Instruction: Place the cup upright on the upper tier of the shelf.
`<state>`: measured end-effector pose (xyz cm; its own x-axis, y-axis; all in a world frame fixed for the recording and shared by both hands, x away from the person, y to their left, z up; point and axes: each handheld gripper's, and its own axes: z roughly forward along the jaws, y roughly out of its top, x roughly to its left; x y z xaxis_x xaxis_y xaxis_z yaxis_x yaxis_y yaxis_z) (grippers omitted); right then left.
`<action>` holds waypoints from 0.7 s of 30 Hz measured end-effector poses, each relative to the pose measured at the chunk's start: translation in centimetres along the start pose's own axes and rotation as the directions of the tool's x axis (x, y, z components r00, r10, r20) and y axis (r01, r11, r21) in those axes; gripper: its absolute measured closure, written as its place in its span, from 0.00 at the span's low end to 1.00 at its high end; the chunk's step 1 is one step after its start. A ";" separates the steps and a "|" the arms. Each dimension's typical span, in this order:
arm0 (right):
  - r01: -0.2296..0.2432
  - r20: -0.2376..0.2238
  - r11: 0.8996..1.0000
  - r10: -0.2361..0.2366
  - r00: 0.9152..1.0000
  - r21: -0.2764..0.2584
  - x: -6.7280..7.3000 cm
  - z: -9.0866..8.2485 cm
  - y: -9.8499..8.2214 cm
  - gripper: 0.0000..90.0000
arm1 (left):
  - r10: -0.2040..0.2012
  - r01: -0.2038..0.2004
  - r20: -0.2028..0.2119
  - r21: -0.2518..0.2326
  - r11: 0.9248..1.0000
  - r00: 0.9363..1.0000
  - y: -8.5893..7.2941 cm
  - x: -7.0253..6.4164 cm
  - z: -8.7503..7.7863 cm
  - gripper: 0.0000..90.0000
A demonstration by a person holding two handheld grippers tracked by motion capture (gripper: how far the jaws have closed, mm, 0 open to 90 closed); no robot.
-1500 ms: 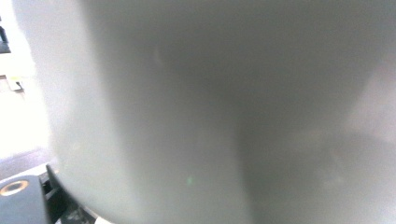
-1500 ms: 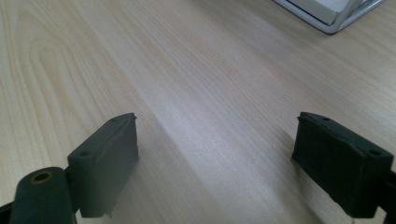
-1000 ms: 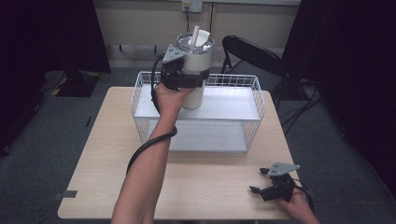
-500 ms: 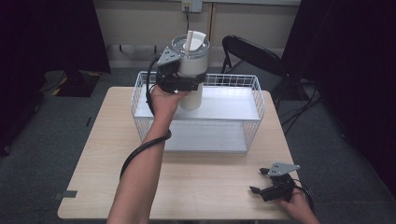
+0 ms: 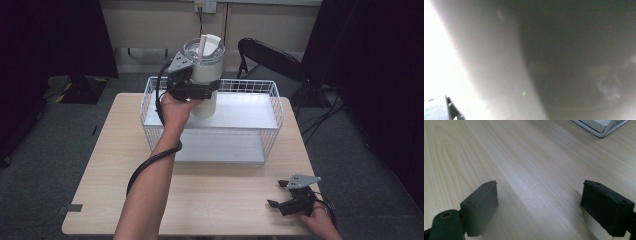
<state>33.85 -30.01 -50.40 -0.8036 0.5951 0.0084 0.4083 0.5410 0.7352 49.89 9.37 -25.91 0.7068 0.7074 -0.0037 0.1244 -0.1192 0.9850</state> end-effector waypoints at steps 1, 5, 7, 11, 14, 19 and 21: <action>0.000 0.000 1.000 0.000 1.000 0.000 0.0 0.0 0.0 0.14 | -0.003 0.003 0.000 -0.002 1.000 1.000 0.0 0.0 0.0 0.07; 0.000 0.000 1.000 0.000 1.000 0.000 0.0 0.0 0.0 0.14 | -0.014 0.014 0.012 -0.026 1.000 1.000 -0.5 0.1 -0.1 0.08; 0.000 0.000 1.000 0.000 1.000 0.000 0.0 0.0 0.0 0.14 | -0.037 0.037 0.021 -0.022 0.999 0.999 -0.8 0.3 -0.1 0.07; 0.002 0.000 1.000 -0.002 1.000 -0.001 0.0 0.0 0.0 0.14 | -0.052 0.053 0.021 -0.025 0.998 0.998 -1.2 0.3 -0.2 0.07; 0.002 0.000 1.000 -0.002 1.000 -0.001 0.0 0.0 0.0 0.14 | -0.058 0.059 0.022 -0.024 0.998 0.998 -1.3 0.3 -0.3 0.07; 0.002 0.000 1.000 -0.002 1.000 -0.001 0.0 0.0 0.0 0.14 | -0.062 0.063 0.016 -0.021 0.998 0.998 -1.8 0.3 -0.5 0.07; 0.003 -0.001 1.000 -0.003 1.000 0.000 0.0 0.0 0.0 0.14 | -0.062 0.062 0.014 -0.019 0.998 0.998 -2.0 0.3 -0.6 0.07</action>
<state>33.82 -30.05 -50.40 -0.8054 0.5927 0.0070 0.4059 0.5429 0.7352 49.44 10.18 -27.74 0.7071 0.7039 -0.0668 0.1544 -0.0616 0.9861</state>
